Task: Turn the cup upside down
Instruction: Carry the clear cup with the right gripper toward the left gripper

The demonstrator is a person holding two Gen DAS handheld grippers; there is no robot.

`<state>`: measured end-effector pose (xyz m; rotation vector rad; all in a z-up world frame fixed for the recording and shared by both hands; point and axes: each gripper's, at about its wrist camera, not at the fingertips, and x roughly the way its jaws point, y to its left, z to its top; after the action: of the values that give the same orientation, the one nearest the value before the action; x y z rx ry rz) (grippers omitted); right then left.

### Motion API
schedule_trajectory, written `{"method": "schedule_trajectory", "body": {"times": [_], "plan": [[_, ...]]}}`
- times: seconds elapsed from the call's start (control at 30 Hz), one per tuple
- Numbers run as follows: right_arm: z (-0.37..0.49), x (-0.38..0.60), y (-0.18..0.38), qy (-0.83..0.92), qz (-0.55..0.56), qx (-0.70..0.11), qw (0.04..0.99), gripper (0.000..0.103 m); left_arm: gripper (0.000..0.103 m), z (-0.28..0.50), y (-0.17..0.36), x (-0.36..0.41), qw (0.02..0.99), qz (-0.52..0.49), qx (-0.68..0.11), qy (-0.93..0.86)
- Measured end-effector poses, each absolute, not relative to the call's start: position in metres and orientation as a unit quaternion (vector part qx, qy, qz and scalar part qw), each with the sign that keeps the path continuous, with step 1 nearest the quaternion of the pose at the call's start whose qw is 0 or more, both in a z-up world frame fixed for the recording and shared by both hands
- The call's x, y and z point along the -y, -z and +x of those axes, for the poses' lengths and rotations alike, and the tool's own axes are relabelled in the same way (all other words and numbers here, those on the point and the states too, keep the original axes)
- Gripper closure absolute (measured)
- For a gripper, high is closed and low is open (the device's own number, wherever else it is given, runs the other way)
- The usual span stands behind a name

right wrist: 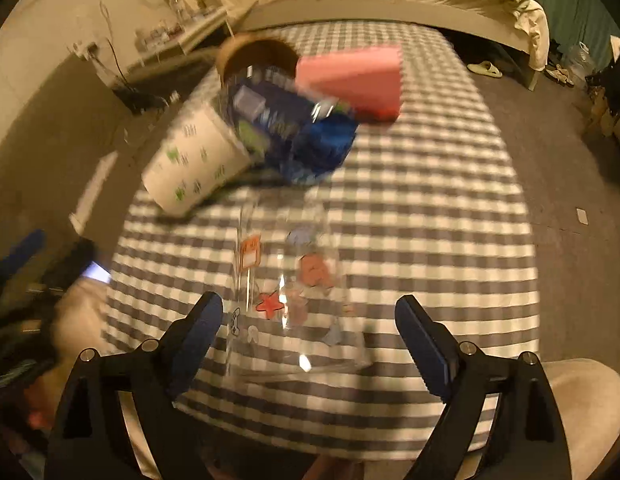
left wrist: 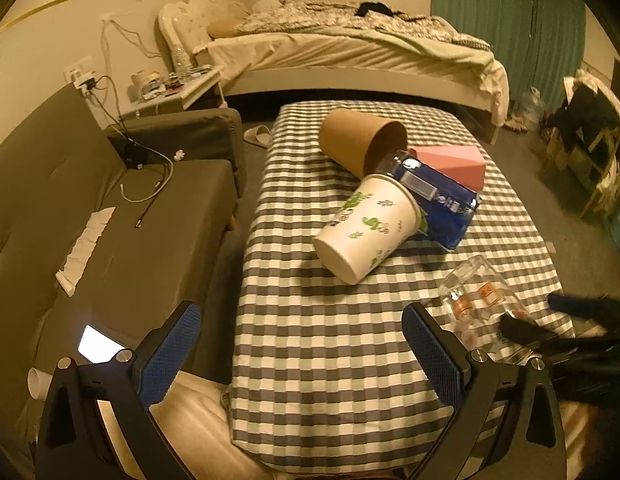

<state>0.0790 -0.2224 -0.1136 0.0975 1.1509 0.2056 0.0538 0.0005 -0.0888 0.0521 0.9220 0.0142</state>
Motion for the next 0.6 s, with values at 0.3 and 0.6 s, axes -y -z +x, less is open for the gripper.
{"method": "schedule_trajectory", "body": {"times": [0.3,0.6], "plan": [[0.074,0.301,0.074,-0.030,0.043,-0.495,0.867,0.013,0.000,0.102,0.086,0.058,0.861,0.010,-0.508,0.035],[0.082,0.329,0.093,-0.020,0.060,-0.495,0.867,0.013,0.000,0.136,0.128,0.102,0.790,-0.022,-0.609,0.071]]}}
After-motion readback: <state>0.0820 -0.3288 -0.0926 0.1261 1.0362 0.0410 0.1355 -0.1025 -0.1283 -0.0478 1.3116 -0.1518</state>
